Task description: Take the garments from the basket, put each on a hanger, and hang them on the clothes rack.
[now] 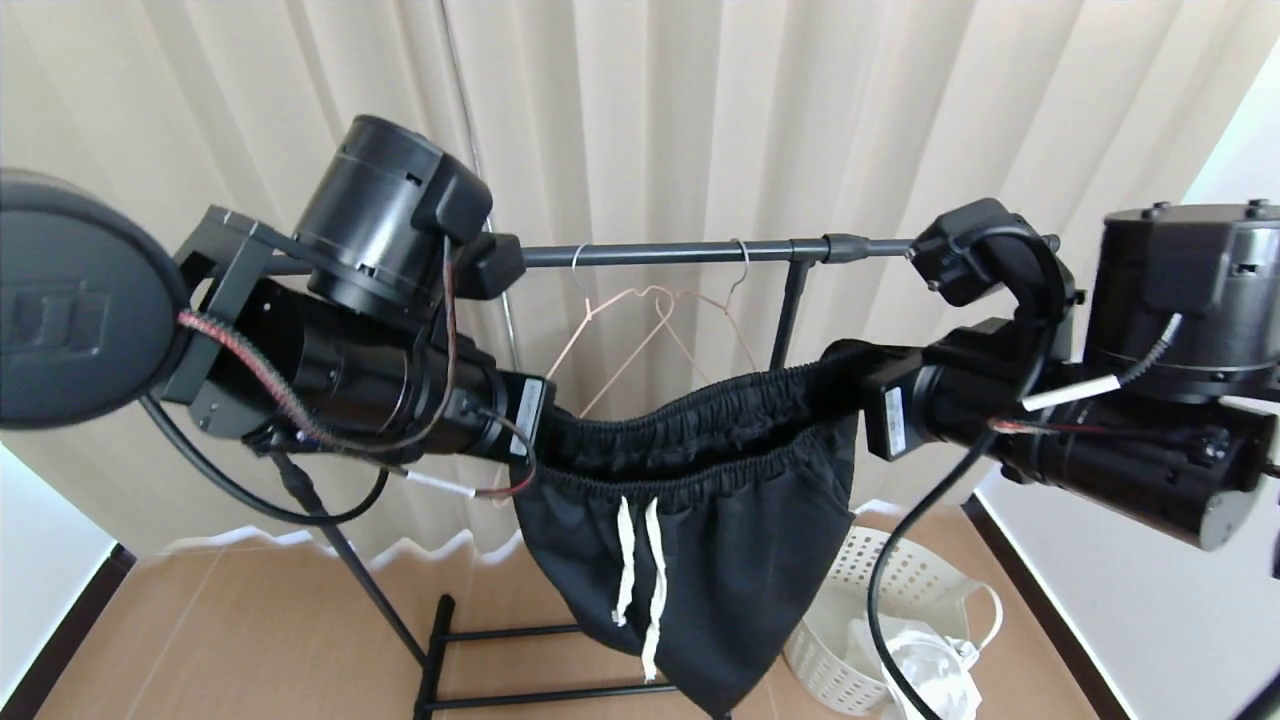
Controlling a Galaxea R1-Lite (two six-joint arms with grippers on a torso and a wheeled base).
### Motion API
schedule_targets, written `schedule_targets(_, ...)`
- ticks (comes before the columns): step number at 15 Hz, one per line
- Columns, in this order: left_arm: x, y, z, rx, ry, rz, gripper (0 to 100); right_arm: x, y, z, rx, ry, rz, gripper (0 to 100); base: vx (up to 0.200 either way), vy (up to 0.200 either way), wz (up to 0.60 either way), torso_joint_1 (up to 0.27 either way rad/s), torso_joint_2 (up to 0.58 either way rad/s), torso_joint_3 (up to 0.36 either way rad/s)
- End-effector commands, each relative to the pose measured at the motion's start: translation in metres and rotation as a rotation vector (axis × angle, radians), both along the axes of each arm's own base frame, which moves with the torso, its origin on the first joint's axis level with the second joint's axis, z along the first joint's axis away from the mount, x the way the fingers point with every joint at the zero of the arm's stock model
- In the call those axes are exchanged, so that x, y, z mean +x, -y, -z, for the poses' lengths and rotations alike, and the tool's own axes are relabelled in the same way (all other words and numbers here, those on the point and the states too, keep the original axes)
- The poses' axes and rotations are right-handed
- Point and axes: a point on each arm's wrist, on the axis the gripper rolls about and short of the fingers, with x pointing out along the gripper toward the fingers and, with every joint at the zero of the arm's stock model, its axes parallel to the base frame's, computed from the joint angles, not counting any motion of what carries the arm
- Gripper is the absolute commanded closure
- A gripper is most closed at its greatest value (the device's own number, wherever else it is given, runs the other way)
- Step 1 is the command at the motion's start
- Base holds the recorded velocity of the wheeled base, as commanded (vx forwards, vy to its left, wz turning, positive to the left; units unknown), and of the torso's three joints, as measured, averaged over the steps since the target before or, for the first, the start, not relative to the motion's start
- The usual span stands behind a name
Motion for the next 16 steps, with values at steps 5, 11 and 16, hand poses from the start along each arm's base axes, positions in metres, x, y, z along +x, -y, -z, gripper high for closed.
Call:
schedule_targets(5,-0.062,0.031,0.041,0.057,-0.143,0.174,100,0.065,-0.051,0.010,0.056,-0.012,0.020,100,0.000,0.000,0.00,0.000,0.00,0.000)
schedule_targets(11,-0.072,0.080,0.060,-0.047,-0.191,0.171,100,0.076,-0.075,-0.017,0.185,0.047,0.000,100,0.000,0.000,0.00,0.000,0.00,0.000)
schedule_targets(16,-0.068,0.086,0.053,-0.148,-0.146,0.144,100,0.074,-0.082,-0.022,0.252,0.038,-0.006,100,0.000,0.000,0.00,0.000,0.00,0.000)
